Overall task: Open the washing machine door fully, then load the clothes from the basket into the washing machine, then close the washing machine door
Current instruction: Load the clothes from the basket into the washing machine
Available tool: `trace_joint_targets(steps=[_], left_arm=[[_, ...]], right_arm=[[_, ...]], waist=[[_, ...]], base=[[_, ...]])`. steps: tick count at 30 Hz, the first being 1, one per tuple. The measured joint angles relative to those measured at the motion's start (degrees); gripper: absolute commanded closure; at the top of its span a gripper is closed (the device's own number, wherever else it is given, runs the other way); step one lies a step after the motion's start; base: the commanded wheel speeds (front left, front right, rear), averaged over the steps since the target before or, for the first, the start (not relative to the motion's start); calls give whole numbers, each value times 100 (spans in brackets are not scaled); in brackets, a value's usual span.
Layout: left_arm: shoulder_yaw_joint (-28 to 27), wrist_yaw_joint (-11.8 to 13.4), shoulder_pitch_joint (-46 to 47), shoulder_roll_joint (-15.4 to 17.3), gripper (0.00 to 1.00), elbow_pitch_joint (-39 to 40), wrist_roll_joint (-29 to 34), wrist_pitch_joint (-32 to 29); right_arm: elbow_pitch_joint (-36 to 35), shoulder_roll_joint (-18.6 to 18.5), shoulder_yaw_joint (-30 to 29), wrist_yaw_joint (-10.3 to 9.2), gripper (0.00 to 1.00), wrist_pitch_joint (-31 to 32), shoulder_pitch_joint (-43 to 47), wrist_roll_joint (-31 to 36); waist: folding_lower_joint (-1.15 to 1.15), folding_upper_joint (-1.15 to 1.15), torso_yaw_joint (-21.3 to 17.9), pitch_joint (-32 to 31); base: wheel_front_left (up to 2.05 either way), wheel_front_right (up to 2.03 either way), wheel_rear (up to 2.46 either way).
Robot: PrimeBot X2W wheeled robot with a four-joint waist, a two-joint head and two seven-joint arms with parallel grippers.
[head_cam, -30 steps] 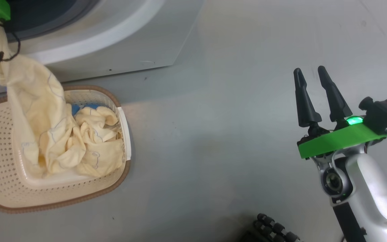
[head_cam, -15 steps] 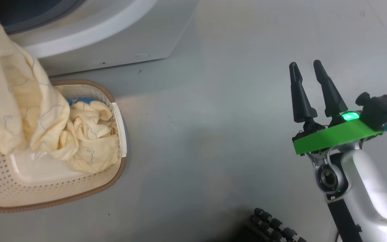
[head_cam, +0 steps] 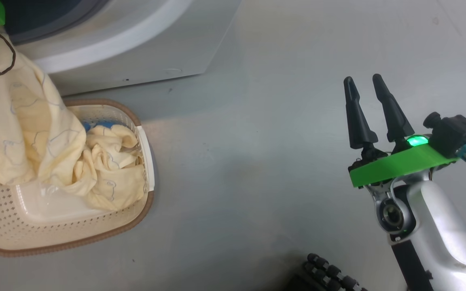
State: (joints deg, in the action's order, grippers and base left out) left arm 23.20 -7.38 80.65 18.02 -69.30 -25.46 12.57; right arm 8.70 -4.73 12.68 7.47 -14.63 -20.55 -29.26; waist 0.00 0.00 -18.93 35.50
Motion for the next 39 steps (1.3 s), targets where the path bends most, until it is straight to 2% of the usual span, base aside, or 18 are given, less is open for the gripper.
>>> trace_joint_targets(steps=[11, 19, 28, 39], left_arm=[[357, -13, -76, -108, 0, -5, -636, 67], [475, -13, -727, -170, 0, 456, -1069, 180], [-44, -13, -1588, -193, 0, 1449, -1055, 203], [-638, -12, -2820, -495, 0, 2196, -516, 203]], right_arm=[[42, -9, -18, 0, 0, 0, 1, 0], [65, -73, -99, 0, 0, 0, 11, 1], [92, -236, -163, 0, 0, 0, 46, 2], [172, -448, -355, 0, 0, 0, 326, 0]], waist=[[0, 0, 86, -160], [0, 0, 234, -433], [0, 0, 432, -773], [0, 0, 734, -1318]], base=[[0, 0, 0], [0, 0, 0], [0, 0, 0], [0, 0, 0]])
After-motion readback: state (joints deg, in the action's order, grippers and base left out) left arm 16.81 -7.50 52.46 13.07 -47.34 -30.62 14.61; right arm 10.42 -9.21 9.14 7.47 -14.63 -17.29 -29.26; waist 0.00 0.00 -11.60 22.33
